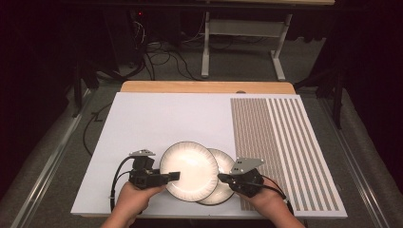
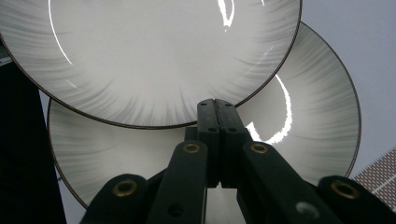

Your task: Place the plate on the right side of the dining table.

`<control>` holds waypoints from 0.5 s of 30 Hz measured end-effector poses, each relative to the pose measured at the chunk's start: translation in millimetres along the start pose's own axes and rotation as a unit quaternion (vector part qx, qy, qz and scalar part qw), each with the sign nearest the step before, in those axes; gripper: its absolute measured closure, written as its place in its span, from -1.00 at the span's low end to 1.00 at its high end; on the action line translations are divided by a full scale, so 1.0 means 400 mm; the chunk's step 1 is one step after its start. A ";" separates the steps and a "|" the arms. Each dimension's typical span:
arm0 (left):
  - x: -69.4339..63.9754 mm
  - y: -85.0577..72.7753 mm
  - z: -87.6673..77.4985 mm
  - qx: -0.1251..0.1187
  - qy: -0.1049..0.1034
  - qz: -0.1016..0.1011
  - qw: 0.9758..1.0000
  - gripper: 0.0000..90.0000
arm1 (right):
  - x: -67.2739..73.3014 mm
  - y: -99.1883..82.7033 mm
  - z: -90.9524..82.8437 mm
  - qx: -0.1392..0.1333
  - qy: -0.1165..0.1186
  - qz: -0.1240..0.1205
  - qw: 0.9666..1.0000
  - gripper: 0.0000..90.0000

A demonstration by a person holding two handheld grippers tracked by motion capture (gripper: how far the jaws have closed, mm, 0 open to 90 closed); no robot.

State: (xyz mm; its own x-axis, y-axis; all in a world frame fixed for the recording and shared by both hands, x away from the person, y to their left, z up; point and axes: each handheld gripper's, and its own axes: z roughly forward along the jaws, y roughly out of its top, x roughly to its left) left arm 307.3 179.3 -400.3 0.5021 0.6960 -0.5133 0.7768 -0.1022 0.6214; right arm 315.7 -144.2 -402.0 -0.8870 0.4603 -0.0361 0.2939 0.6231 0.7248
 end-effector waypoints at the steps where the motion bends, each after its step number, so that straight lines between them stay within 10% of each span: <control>1: 0.000 -0.001 -0.001 -0.004 -0.003 -0.003 1.000 0.32 | 0.000 0.000 -0.001 -0.001 0.001 0.000 1.000 1.00; 15: 0.017 -0.006 -0.012 -0.037 -0.041 -0.040 0.998 0.55 | -0.022 -0.012 -0.064 -0.049 -0.024 0.026 0.998 0.98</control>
State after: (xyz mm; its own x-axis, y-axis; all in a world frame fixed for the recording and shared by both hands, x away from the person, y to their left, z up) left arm 307.0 187.6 -402.3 0.4723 0.6386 -0.6076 0.7865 0.0060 0.6176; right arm 313.1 -167.5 -387.7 -0.8528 0.5215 -0.0285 0.2999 0.5336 0.7908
